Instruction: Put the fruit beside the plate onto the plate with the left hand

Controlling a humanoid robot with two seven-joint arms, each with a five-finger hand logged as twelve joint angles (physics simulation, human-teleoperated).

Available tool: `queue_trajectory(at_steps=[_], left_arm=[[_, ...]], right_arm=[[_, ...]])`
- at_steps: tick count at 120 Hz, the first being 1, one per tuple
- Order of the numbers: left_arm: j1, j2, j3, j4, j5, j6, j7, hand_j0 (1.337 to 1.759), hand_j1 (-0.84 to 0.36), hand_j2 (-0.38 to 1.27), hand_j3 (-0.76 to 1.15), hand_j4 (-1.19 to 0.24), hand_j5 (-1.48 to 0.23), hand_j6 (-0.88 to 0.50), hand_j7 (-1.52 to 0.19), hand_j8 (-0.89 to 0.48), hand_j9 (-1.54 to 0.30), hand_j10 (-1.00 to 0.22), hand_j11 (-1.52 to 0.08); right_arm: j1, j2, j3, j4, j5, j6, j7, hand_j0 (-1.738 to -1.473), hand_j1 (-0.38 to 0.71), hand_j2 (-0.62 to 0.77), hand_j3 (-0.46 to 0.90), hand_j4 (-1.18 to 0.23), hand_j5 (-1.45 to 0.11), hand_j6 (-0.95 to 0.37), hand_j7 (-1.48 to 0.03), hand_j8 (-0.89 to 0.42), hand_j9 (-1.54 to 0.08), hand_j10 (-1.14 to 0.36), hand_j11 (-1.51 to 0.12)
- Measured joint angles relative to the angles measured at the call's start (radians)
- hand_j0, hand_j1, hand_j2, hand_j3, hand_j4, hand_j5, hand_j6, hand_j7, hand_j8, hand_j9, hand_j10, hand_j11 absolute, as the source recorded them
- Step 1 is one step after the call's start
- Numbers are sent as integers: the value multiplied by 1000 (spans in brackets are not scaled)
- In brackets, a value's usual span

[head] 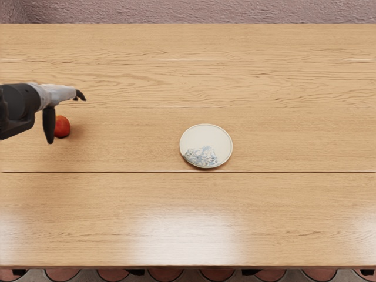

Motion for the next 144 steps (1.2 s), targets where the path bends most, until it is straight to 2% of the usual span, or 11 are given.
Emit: queue_trajectory(at_steps=[30, 76, 144], left_arm=[[49, -21, 22, 28, 74, 93, 0, 1658, 113, 43, 0, -206, -260, -207, -259, -207, -259, -205, -259], [68, -97, 82, 139, 117, 199, 0, 1658, 110, 44, 0, -208, -263, -209, -263, -209, -262, -207, -262], [100, -172, 133, 263, 125, 245, 0, 1658, 86, 48, 0, -228, -289, -229, -289, -229, -288, -227, -288]], right_arm=[[0, 0, 0, 1, 0, 0, 0, -1658, -329, -4, 0, -17, -22, -16, -22, -16, -22, -17, -22], [0, 0, 0, 1, 0, 0, 0, -1658, -329, -4, 0, -17, -22, -16, -22, -16, -22, -17, -22], [0, 0, 0, 1, 0, 0, 0, -1658, -329, -4, 0, -17, -22, -16, -22, -16, -22, -17, -22]])
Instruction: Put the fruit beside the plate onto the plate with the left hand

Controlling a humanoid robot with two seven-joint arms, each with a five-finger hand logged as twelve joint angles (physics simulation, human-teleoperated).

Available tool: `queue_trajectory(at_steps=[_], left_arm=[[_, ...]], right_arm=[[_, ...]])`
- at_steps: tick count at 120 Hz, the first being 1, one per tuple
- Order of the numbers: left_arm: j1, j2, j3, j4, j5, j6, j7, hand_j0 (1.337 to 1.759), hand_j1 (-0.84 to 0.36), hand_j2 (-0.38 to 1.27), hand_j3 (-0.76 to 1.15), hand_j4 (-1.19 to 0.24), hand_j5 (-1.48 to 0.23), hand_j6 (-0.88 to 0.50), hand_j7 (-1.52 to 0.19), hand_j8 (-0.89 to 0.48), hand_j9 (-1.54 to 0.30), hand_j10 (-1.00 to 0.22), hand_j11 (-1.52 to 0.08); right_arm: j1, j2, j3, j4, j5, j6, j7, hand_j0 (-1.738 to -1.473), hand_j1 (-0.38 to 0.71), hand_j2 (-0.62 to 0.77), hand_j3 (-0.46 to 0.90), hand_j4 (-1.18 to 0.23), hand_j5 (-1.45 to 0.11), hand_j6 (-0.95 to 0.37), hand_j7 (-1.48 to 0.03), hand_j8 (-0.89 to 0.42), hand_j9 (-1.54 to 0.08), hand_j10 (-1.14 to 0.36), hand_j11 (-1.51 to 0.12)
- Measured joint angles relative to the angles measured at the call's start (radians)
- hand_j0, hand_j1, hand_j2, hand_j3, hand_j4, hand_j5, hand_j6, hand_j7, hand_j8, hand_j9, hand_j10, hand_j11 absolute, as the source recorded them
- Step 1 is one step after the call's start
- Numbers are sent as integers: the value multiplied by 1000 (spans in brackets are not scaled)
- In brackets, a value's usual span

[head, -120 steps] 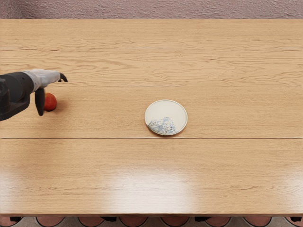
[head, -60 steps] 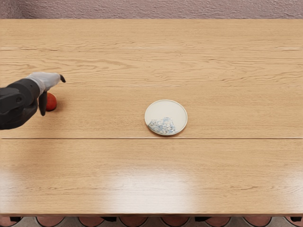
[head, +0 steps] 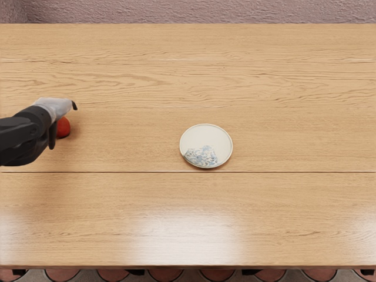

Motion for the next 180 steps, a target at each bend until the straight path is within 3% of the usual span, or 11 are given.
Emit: queue_trajectory(at_steps=[39, 104, 140, 180], left_arm=[[4, 1, 14, 8, -15, 25, 0, 1658, 16, 60, 0, -286, -365, -287, -365, -287, -365, -285, -365], [8, 6, 16, 9, -47, 17, 0, 1658, -249, 113, 0, -531, -638, -465, -652, -473, -660, -517, -659], [3, 1, 17, 22, -68, 14, 1, 1654, -303, 244, 0, -623, -816, -388, -823, -405, -822, -619, -820], [-58, -33, 16, 12, -60, 12, 0, 1654, -252, 226, 0, -640, -876, -410, -863, -415, -861, -638, -863]], right_arm=[[0, 0, 0, 0, 0, 0, 0, -1658, -329, -4, 0, -17, -22, -16, -22, -16, -22, -17, -22], [0, 0, 0, 0, 0, 0, 0, -1658, -329, -4, 0, -17, -22, -16, -22, -16, -22, -17, -22], [0, 0, 1, 0, 0, 0, 0, -1658, -329, -4, 0, -17, -22, -16, -22, -16, -22, -17, -22], [-1, 0, 2, -1, 0, 0, 0, -1658, -329, -4, 0, -17, -22, -16, -22, -16, -22, -17, -22]])
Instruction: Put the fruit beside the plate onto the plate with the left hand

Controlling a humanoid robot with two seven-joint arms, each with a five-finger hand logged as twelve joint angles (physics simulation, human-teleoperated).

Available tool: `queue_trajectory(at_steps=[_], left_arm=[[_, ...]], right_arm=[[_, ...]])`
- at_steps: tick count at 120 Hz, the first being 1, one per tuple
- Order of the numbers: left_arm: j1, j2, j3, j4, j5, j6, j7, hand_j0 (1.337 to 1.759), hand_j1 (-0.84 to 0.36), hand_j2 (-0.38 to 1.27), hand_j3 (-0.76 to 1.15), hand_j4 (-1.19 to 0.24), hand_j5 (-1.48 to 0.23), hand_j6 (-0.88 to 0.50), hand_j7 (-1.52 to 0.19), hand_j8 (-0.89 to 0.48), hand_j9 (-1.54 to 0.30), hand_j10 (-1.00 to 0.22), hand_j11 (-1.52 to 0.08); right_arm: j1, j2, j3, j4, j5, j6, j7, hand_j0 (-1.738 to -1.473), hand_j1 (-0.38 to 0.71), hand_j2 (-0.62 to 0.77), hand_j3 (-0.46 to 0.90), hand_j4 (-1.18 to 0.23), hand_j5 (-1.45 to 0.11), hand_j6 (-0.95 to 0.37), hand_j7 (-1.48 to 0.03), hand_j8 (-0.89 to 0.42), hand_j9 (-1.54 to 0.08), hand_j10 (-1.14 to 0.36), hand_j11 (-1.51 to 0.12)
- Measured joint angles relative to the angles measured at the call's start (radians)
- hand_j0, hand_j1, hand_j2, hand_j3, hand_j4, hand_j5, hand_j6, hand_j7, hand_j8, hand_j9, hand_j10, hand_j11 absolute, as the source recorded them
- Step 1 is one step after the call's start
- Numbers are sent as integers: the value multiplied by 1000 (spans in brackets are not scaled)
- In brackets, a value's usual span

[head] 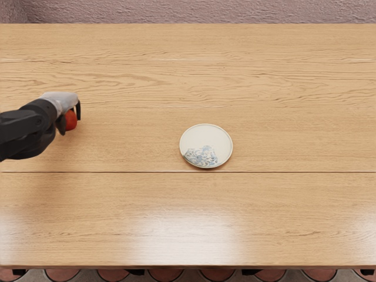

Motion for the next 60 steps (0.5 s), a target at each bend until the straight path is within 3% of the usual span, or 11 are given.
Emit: queue_trajectory(at_steps=[16, 19, 25, 28, 44, 60], left_arm=[[-81, -74, 10, -3, 8, -5, 0, 1654, -256, 252, 0, -646, -877, -423, -864, -436, -864, -642, -866], [-100, -109, 17, -5, 5, -6, 0, 1654, -259, 338, 0, -643, -881, -427, -864, -419, -864, -649, -865], [-129, -139, 28, -8, 5, -6, 0, 1655, -305, 360, 0, -641, -880, -411, -866, -401, -866, -622, -871], [-134, -148, 33, -9, 5, -7, -1, 1654, -286, 263, 0, -641, -879, -404, -864, -390, -865, -611, -872], [-184, -222, 44, -13, 1, -43, -1, 1655, -287, 359, 0, -634, -883, -413, -863, -398, -861, -625, -868], [-196, -266, 46, -31, -8, -92, 0, 1656, -295, 348, 0, -629, -880, -420, -858, -401, -859, -620, -862]], right_arm=[[0, 0, 0, 0, 0, 0, 0, -1658, -329, -4, 0, -17, -22, -16, -22, -16, -22, -16, -22], [0, 0, 0, 0, 0, 0, 0, -1658, -329, -4, 0, -17, -22, -16, -22, -16, -22, -16, -22], [0, 0, 0, 0, 0, 0, 0, -1658, -329, -4, 0, -17, -22, -16, -22, -16, -22, -17, -22], [0, 0, 0, 0, 0, 0, 0, -1658, -329, -4, 0, -17, -22, -16, -22, -16, -22, -17, -22], [0, 0, 0, 0, 0, 0, 0, -1658, -329, -4, 0, -17, -22, -16, -22, -16, -22, -17, -22], [0, 0, 0, 0, 0, 0, 0, -1658, -329, -4, 0, -17, -22, -16, -22, -16, -22, -17, -22]])
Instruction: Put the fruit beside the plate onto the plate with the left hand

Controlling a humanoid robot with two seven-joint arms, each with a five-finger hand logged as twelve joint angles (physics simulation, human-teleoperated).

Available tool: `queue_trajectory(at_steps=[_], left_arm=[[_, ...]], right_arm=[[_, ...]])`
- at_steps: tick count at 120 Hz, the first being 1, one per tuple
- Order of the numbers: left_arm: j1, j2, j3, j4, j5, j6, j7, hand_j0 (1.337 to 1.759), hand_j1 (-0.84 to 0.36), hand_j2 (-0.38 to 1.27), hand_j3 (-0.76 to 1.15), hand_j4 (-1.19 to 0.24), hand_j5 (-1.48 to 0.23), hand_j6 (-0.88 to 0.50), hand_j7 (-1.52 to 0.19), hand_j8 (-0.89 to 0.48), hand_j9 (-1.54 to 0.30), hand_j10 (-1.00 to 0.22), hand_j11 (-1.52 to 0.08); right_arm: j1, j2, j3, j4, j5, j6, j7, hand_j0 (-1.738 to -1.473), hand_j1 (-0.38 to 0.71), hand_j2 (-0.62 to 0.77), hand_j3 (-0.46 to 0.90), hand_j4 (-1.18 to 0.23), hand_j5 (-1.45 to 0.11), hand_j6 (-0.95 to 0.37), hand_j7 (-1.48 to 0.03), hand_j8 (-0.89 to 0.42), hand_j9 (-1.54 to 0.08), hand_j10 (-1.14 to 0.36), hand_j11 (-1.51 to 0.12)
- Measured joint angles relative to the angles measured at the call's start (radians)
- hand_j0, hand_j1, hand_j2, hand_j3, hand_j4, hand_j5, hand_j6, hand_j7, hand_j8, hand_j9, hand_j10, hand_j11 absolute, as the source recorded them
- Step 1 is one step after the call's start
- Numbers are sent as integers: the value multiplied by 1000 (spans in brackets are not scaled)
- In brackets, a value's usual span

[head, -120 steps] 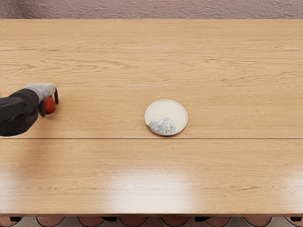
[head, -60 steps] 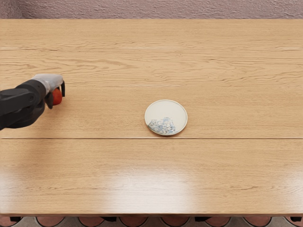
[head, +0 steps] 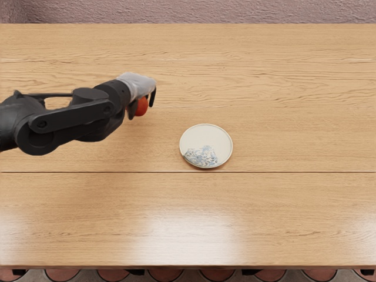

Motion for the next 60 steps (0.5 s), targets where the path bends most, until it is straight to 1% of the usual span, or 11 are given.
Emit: queue_trajectory(at_steps=[10, 15, 20, 29, 44, 46, 47, 50, 56, 57, 60], left_arm=[[-7, -24, -3, -15, -3, -23, 0, 1656, -286, 325, 0, -622, -884, -419, -858, -407, -858, -626, -858], [-12, -34, -4, -23, -6, -29, 0, 1656, -290, 365, 0, -618, -886, -422, -857, -401, -857, -626, -857], [-21, -36, -5, -34, -5, -33, 0, 1656, -291, 330, 0, -619, -881, -409, -857, -398, -853, -622, -854], [-28, -35, -6, -59, -7, -37, 0, 1656, -296, 351, 0, -617, -877, -402, -857, -402, -847, -623, -850], [-43, -39, -14, -109, -10, -40, 0, 1656, -287, 310, 0, -616, -866, -406, -849, -404, -837, -622, -843], [-43, -46, -15, -114, -9, -41, 1, 1656, -282, 314, 0, -617, -864, -409, -848, -413, -836, -625, -841], [-42, -59, -16, -117, -6, -43, 1, 1656, -276, 321, 0, -619, -862, -420, -845, -445, -833, -637, -837], [-42, -90, -17, -123, -10, -41, 0, 1656, -280, 328, 0, -619, -861, -438, -845, -405, -833, -630, -840], [-41, -105, -20, -133, -13, -39, 0, 1656, -289, 352, 0, -618, -859, -425, -842, -419, -834, -629, -845], [-42, -114, -20, -134, -11, -41, 0, 1656, -283, 366, 0, -619, -859, -427, -841, -443, -832, -634, -843], [-43, -132, -21, -138, -12, -40, 0, 1657, -285, 366, 0, -620, -857, -442, -836, -432, -831, -637, -842]], right_arm=[[0, 0, 0, 0, 0, 0, 0, -1658, -329, -4, 0, -17, -22, -16, -22, -16, -22, -17, -22], [0, 0, 0, 0, 0, 0, 0, -1658, -329, -4, 0, -17, -22, -16, -22, -16, -22, -17, -22], [0, 0, 0, 0, 0, 0, 0, -1658, -329, -4, 0, -17, -22, -16, -22, -16, -22, -17, -22], [0, 0, 0, 0, 0, 0, 0, -1658, -329, -4, 0, -16, -22, -16, -22, -16, -22, -17, -22], [0, 0, 0, 0, 0, 0, 0, -1658, -329, -4, 0, -16, -22, -16, -22, -16, -22, -17, -22], [0, 0, 0, 0, 0, 0, 0, -1658, -329, -4, 0, -16, -22, -16, -22, -16, -22, -16, -22], [0, 0, 0, 0, 0, 0, 0, -1658, -329, -4, 0, -16, -22, -16, -22, -16, -22, -16, -22], [0, 0, 0, 0, 0, 0, 0, -1658, -329, -4, 0, -16, -22, -16, -22, -16, -22, -16, -22], [0, 0, 0, 0, 0, 0, 0, -1658, -329, -4, 0, -16, -22, -16, -22, -16, -22, -17, -22], [0, 0, 0, 0, 0, 0, 0, -1658, -329, -4, 0, -16, -22, -16, -22, -16, -22, -16, -22], [0, 0, 0, 0, 0, 0, 0, -1658, -329, -4, 0, -16, -22, -16, -22, -16, -22, -16, -22]])
